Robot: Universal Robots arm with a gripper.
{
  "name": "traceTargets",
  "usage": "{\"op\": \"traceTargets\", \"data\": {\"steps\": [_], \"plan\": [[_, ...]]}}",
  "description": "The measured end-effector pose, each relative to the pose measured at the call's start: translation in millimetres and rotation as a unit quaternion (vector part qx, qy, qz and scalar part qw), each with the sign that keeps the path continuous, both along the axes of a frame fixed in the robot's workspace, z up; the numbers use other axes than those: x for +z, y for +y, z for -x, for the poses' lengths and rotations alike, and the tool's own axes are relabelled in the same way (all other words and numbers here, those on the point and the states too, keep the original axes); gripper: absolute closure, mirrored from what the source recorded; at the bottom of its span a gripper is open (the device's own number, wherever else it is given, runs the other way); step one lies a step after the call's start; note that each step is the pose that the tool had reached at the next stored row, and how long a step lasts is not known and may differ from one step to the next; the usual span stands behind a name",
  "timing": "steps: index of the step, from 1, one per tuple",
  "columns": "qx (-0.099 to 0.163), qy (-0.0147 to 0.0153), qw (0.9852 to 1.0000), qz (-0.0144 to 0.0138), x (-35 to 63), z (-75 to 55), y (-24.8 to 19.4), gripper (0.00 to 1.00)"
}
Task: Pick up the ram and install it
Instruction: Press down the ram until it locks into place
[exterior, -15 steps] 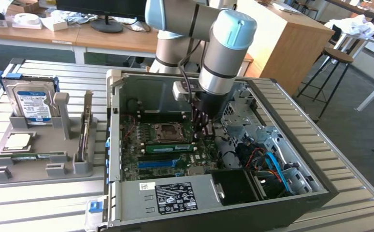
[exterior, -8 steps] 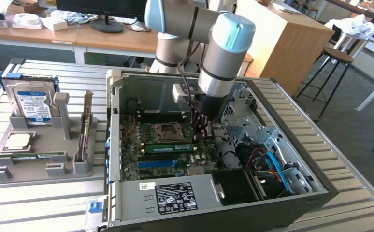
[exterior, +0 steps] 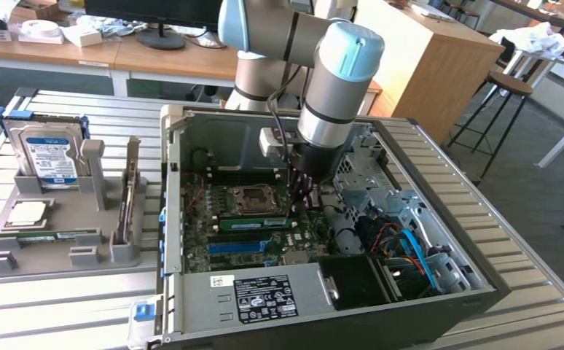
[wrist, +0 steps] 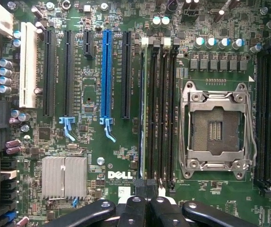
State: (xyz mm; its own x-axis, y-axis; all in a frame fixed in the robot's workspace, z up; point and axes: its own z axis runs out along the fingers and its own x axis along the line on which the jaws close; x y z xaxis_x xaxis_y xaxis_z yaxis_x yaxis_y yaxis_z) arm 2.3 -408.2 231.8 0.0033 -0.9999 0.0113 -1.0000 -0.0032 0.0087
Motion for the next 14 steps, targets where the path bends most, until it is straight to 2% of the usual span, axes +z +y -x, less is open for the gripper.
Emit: {"op": "traceTargets", "data": {"steps": [4,14], "plan": [[0.000,0.0000,1.0000,-0.0001,-0.8,0.0,2.0,0.90],[0.000,0.0000,1.0000,-0.0002,-4.1,0.0,2.3,0.90]]}}
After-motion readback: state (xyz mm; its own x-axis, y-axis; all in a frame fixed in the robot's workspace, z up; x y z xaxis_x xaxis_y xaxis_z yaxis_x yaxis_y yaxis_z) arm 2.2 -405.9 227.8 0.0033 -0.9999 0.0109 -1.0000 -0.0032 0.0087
